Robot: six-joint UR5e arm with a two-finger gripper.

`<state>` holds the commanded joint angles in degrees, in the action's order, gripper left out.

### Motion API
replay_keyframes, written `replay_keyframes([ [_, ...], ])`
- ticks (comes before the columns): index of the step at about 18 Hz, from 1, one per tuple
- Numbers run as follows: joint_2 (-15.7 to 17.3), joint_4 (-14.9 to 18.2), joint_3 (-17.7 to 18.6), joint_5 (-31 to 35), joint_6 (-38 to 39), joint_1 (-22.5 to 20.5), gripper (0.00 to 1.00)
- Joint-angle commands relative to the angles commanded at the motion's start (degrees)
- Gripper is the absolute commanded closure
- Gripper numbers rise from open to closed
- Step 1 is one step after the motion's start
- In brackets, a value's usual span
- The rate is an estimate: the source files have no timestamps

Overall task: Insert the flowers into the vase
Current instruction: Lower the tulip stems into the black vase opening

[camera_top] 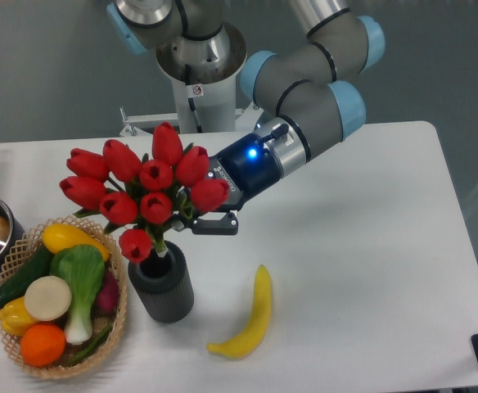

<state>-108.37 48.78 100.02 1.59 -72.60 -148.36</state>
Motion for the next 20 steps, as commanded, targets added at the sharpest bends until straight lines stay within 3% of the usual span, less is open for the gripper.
replay_keyframes([
  [20, -2.9, -0.35, 3.86, -0.09, -3.43, 0.44, 0.82],
])
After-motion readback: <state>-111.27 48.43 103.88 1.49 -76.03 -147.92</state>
